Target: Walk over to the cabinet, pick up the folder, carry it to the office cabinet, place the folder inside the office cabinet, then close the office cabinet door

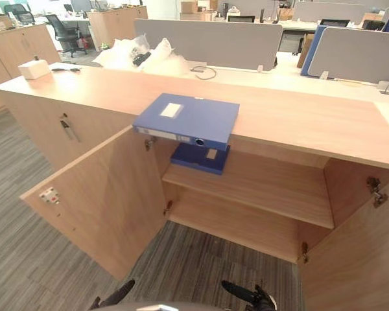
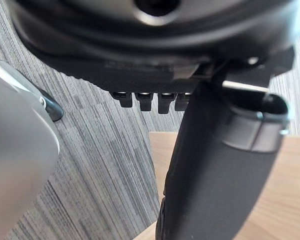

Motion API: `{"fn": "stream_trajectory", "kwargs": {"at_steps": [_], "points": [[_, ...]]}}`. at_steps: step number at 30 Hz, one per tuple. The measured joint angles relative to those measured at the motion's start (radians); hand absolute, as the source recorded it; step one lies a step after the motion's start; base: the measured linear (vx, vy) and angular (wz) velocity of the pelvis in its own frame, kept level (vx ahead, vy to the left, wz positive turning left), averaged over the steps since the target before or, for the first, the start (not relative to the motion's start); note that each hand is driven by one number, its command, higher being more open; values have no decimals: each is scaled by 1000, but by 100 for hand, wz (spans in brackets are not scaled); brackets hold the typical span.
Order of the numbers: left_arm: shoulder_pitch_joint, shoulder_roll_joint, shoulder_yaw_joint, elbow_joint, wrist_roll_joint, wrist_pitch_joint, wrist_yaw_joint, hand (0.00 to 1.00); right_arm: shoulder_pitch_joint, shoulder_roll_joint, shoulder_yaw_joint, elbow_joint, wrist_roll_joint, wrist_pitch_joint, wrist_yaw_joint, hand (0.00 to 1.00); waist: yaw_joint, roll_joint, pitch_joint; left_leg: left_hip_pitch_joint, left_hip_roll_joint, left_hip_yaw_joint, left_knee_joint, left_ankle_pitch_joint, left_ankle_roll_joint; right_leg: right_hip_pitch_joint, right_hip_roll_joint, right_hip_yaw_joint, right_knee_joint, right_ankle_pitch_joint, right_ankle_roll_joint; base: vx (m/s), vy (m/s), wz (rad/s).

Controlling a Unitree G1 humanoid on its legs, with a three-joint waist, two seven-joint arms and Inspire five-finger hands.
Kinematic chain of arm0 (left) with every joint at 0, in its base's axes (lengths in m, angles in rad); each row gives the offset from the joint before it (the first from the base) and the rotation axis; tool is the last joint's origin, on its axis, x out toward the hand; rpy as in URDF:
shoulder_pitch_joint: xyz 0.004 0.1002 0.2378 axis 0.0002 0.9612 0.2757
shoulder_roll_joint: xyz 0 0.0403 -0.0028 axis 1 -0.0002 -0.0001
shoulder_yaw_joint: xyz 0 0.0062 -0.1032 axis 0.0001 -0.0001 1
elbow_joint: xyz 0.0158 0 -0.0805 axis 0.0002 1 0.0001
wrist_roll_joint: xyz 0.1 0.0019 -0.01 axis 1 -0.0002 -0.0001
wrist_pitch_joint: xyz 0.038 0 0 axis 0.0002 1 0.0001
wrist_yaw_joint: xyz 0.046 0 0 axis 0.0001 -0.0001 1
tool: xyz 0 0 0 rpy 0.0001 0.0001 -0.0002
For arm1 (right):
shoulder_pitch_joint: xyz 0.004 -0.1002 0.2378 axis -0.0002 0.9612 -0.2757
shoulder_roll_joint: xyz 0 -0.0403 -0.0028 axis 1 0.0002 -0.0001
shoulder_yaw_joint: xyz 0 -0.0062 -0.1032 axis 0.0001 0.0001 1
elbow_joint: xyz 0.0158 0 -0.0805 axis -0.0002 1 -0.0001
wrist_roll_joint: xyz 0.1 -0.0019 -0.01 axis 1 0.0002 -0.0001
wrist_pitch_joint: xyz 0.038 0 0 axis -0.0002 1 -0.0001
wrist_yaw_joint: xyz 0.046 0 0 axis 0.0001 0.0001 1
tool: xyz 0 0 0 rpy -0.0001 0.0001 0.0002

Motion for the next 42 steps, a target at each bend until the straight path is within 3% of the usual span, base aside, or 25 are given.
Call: {"fn": "stream_trajectory", "kwargs": {"at_steps": [2,4,5,6,8,9,10,12,13,14,15,16,19,21,25,28,33,36,38,42], "points": [[-5,-1,11,-13,-1,0,-10,100,0,7,-1,-1,0,0,4,100,1,-3,2,-66,15,-3,167,-18,-23,35,14,0,-47,-4,-1,74,-107,0],[-16,-19,48,-22,-1,1,-12,100,3,-2,-2,-8,9,0,6,100,1,15,3,-201,51,-31,467,-25,-20,53,47,9,-60,-22,-6,60,-20,-17],[-14,-27,62,-24,-8,2,-10,100,6,-9,-8,-9,22,-1,5,100,2,34,4,-263,79,-55,612,1,-26,62,74,21,-50,-34,-12,133,81,-50],[-8,-22,70,-23,-14,10,-9,100,10,-9,-12,-8,32,0,3,100,9,43,10,-304,105,-61,733,75,-37,87,94,50,-44,-47,-18,158,98,-56],[-4,-12,82,-24,-18,16,-9,100,12,0,-10,-8,31,0,3,100,13,23,12,-331,109,-53,810,161,-42,114,92,77,-61,-49,-19,142,78,-48],[3,-7,85,-25,-19,16,-9,100,13,7,-10,-8,31,1,3,100,17,15,10,-349,108,-44,848,118,-31,129,88,96,-72,-49,-19,214,117,-58],[7,-4,84,-30,-36,18,-10,100,9,13,-11,-8,29,2,3,100,17,1,12,-380,92,-42,836,20,-24,151,73,125,-94,-44,-12,220,130,-62],[8,-6,82,-40,-72,18,-12,100,0,18,-14,-3,29,6,2,100,28,-12,22,-404,60,-33,743,-62,-20,162,39,164,-98,-41,-7,222,190,-66],[8,-4,54,-40,-124,17,-12,100,-5,18,-19,0,29,10,3,100,37,-14,25,-414,13,-55,564,-81,-13,167,7,191,-98,-35,10,215,244,-64],[11,-6,30,-40,-143,15,-14,100,-5,11,-20,0,28,11,5,100,39,-1,22,-404,2,-76,456,-49,-7,169,6,199,-98,-31,22,259,308,-49],[14,-16,-16,-40,-169,12,-16,100,-3,-13,-20,-3,28,10,7,100,39,40,11,-399,3,-124,328,25,-11,171,26,207,-101,-28,42,233,263,-23],[3,8,-61,-43,-204,16,-38,100,-7,-6,-14,-4,27,11,3,100,41,22,6,-382,-23,-125,324,-15,-8,179,-4,218,-111,-40,68,273,286,-7],[13,80,-281,-164,-255,19,-73,100,-2,28,50,-21,-14,11,20,100,36,-25,-15,-364,-72,-109,279,-11,10,178,-54,226,-121,-25,70,171,176,1],[19,112,-414,-273,-278,27,-111,100,-8,38,101,-38,-15,10,30,100,39,-26,-16,-329,-77,-90,231,2,27,184,-65,229,-130,0,79,83,103,-23],[51,168,-642,-591,-291,36,-201,100,-9,39,200,-69,-59,9,52,100,35,-6,-34,-275,-80,-41,85,76,20,151,-82,257,-146,23,96,-24,-28,-32],[57,182,-745,-746,-280,39,-235,100,-18,25,242,-66,-94,15,54,100,22,7,-40,-256,-77,-37,-34,153,5,129,-76,257,-180,35,102,-63,-178,-9],[77,196,-872,-828,-271,71,-274,100,-26,-11,274,-57,-130,33,54,100,12,22,-48,-192,-50,-29,-201,252,-15,124,-49,258,-212,43,89,-42,-144,-6],[89,268,-943,-913,-254,88,-295,100,-17,-24,276,-56,-132,34,54,100,10,22,-52,-171,-37,-25,-255,286,-21,125,-34,259,-229,48,81,-58,-82,-5],[90,362,-991,-1007,-229,93,-326,100,-1,-43,295,-55,-143,38,55,100,10,23,-60,-161,-33,-24,-287,305,-24,124,-29,259,-238,49,78,-71,-49,-3],[87,471,-1014,-1105,-150,98,-367,100,2,-44,302,-46,-168,48,64,100,11,23,-87,-149,-34,-22,-323,326,-25,123,-25,259,-254,50,79,-42,-8,-3]]}}
